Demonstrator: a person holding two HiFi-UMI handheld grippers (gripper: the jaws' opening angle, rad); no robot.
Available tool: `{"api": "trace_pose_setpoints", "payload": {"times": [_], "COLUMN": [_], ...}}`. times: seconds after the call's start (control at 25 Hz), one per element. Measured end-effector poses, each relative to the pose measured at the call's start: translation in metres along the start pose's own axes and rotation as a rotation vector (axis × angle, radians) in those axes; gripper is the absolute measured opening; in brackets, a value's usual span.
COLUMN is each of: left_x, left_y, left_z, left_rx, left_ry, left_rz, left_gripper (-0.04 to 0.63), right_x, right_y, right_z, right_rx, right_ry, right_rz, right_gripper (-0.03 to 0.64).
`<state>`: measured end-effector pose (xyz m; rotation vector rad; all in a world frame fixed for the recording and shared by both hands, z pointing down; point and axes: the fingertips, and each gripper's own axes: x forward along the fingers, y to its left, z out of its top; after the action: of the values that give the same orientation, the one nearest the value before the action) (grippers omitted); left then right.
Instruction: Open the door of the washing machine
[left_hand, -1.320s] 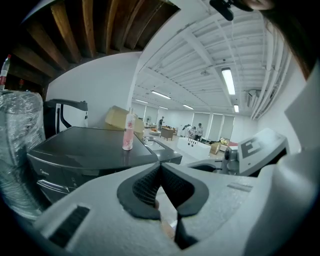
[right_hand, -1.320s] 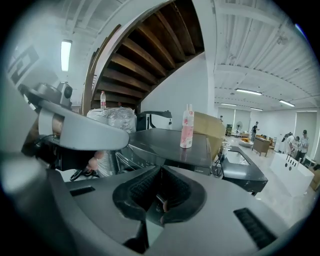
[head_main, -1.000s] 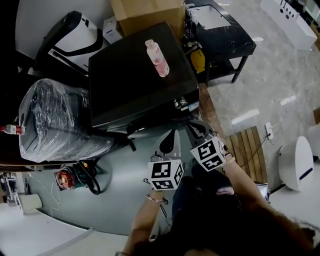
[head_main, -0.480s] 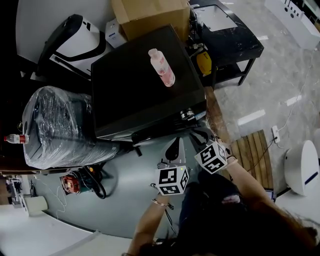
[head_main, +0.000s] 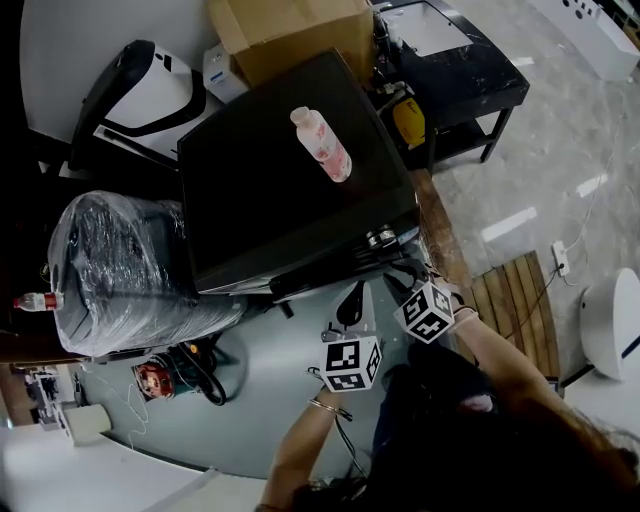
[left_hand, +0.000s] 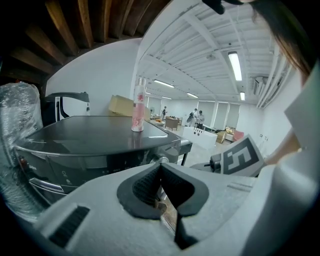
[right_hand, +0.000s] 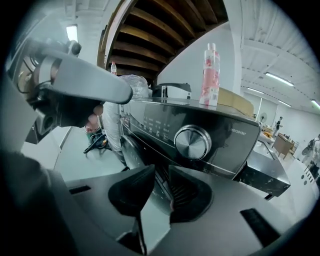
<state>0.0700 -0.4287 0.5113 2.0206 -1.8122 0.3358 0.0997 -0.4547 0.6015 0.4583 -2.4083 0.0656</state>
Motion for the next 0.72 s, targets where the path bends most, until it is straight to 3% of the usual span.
{"api": "trace_pose_setpoints", "payload": {"times": [0.72], "left_x": [0.028], "left_y": [0.027], "left_z": [-0.047], "left_rx": [-0.047], "left_ry": [0.075], "left_rz": [0.027], "left_gripper": [0.014], "right_x": [0.068], "right_y": [0.007], "right_z": [-0.059], "right_rx": [-0.048], "right_ry": [0.137], "right_rz": [0.024], "right_gripper": [0.110]}}
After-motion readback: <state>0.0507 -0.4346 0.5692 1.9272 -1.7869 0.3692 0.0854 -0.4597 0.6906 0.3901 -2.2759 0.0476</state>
